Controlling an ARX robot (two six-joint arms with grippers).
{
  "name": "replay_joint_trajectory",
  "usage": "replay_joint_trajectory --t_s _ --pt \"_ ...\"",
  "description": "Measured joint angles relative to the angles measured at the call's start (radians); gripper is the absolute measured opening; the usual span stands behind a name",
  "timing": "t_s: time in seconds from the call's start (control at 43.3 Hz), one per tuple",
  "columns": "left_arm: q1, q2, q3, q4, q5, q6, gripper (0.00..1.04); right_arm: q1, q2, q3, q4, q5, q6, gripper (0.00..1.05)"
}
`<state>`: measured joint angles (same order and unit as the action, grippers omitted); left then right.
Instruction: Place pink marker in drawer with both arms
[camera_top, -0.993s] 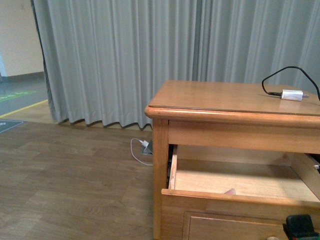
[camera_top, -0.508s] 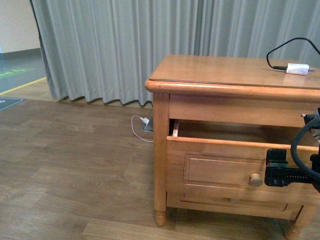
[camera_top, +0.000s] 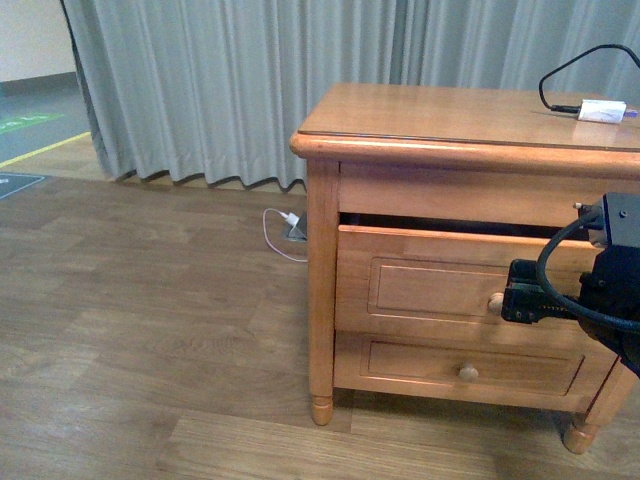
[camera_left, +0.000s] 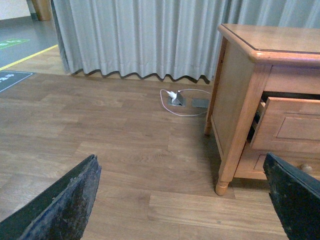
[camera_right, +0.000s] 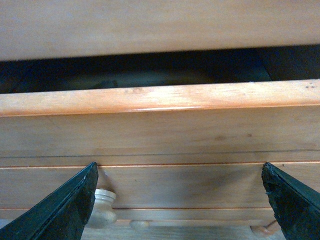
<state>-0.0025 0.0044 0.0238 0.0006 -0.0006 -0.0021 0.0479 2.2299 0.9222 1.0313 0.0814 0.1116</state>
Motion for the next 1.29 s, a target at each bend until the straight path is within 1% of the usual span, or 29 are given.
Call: replay_joint_trajectory --t_s 0.208,0.462,0.531,0.624,0.693,0.785,0.855,0.947,1.039,1.178,1.293 --pt "0.0 0.0 0.0 0.0 0.0 0.0 0.99 -0.014 0.056 0.138 -0.043 -0.005 0.009 0.96" --pt "0.0 0.0 0.0 0.0 0.0 0.0 0.99 -0.017 0.063 0.139 -0.037 -0.017 0.008 0.96" --pt "0.0 0.0 0.0 0.0 0.0 0.0 0.99 -0.019 0.055 0.129 -0.047 -0.021 0.008 0.96" --pt "0.0 0.0 0.0 0.0 0.0 0.0 0.99 -0.019 0.026 0.087 -0.053 -0.062 0.011 0.96" --pt "0.0 0.0 0.0 0.0 0.0 0.0 0.99 -0.019 -0.008 0.047 -0.067 -0.074 0.009 0.96" --pt "0.0 0.0 0.0 0.0 0.0 0.0 0.99 -0.019 -0.082 -0.029 -0.074 -0.109 0.013 0.96" --pt "0.0 0.0 0.0 0.0 0.0 0.0 0.99 -0.019 -0.172 -0.099 -0.114 -0.109 0.006 0.96" --pt "0.0 0.0 0.0 0.0 0.0 0.0 0.99 -0.013 -0.362 -0.22 -0.218 -0.094 -0.013 0.96" --pt "0.0 0.0 0.0 0.0 0.0 0.0 0.99 -0.013 -0.606 -0.332 -0.384 -0.111 -0.013 0.96" --pt "0.0 0.0 0.0 0.0 0.0 0.0 0.99 -0.014 -1.025 -0.404 -0.697 -0.129 -0.003 0.96" --pt "0.0 0.0 0.0 0.0 0.0 0.0 0.99 -0.011 -1.353 -0.409 -1.003 -0.061 0.002 0.96"
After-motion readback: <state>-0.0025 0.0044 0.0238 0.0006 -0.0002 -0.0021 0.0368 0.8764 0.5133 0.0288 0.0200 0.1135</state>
